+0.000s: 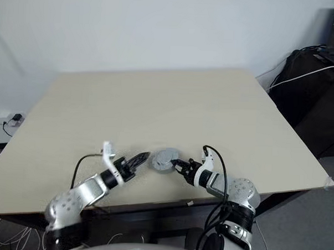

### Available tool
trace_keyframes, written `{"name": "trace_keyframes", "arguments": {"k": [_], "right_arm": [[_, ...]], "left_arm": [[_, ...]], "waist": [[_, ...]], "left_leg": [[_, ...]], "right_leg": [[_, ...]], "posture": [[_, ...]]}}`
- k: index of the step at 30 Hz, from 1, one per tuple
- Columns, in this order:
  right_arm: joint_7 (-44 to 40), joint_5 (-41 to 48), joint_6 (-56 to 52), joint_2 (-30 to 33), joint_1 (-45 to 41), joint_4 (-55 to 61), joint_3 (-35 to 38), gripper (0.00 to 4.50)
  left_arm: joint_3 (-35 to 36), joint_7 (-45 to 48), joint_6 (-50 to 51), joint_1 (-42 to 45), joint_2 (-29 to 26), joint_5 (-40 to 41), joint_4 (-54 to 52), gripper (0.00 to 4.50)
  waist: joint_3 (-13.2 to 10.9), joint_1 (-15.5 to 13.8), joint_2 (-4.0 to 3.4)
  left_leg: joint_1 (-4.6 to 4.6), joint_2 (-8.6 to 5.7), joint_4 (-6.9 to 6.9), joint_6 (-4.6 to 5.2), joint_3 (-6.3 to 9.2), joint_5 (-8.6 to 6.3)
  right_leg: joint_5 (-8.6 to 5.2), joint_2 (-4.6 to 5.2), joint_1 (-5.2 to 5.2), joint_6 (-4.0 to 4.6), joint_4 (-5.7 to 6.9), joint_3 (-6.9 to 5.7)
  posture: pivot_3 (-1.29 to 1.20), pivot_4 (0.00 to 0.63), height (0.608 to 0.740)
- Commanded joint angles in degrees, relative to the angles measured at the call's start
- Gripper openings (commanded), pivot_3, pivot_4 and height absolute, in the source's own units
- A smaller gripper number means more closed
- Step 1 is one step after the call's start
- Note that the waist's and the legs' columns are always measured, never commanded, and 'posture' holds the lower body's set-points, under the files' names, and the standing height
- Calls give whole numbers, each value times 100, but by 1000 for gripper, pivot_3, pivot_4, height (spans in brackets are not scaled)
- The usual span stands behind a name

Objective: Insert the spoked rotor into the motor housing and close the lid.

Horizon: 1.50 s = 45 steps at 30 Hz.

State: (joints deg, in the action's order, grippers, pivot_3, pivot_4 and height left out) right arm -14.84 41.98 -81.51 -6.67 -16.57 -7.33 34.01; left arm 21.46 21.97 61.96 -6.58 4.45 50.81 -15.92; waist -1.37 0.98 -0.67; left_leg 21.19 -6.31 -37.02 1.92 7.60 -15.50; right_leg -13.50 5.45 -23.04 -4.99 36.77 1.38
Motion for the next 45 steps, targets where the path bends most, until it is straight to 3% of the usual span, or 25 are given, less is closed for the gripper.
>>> {"name": "trace_keyframes", "arguments": {"k": [1, 6, 13, 24, 34, 45], "right_arm": [[-60, 557, 144, -226, -294, 382, 88, 1288], [141, 1026, -52, -489, -421, 684, 9, 1288], [421, 1433, -500, -613, -312, 876, -294, 1288], [569, 1595, -800, -639, -116, 916, -483, 1288], [569, 1748, -978, -573, -119, 957, -495, 1288], [459, 2460, -1099, -74, 279, 955, -1163, 1288]], "left_arm": [[216, -268, -172, -412, 553, 710, -159, 639], [233, -612, -579, -799, 782, 1203, 176, 2231], [-132, -639, -1094, -706, 797, 1797, 322, 4499], [-618, -620, -1105, -639, 451, 2810, 741, 4500], [-863, -720, -1264, -740, 268, 3064, 739, 4500], [-988, -665, -1529, -780, 235, 3318, 783, 4500]], "waist": [[-15, -13, 2], [-58, -42, -4], [-59, -32, -3], [-58, -29, -4], [-58, -28, -5], [-56, -29, -5]], "left_leg": [[2, 0, -2, 0, 0, 0], [5, -2, -11, 0, -1, 1], [39, -1, -6, -3, -2, 4], [41, -2, -7, -2, -5, 3], [41, -1, -9, 2, -6, 6], [41, -2, -12, 3, -7, 5]], "right_leg": [[0, -1, -1, 0, -1, 0], [2, 1, 1, -5, -2, -3], [1, -1, -43, 2, 1, 0], [2, -4, -45, 3, 3, 2], [2, -4, -44, 4, 4, 3], [2, -2, -43, 5, 4, 4]], "posture": [[0, 0, 740], [0, 0, 740], [0, 0, 740], [0, 0, 740], [0, 0, 740], [0, 0, 740]]}}
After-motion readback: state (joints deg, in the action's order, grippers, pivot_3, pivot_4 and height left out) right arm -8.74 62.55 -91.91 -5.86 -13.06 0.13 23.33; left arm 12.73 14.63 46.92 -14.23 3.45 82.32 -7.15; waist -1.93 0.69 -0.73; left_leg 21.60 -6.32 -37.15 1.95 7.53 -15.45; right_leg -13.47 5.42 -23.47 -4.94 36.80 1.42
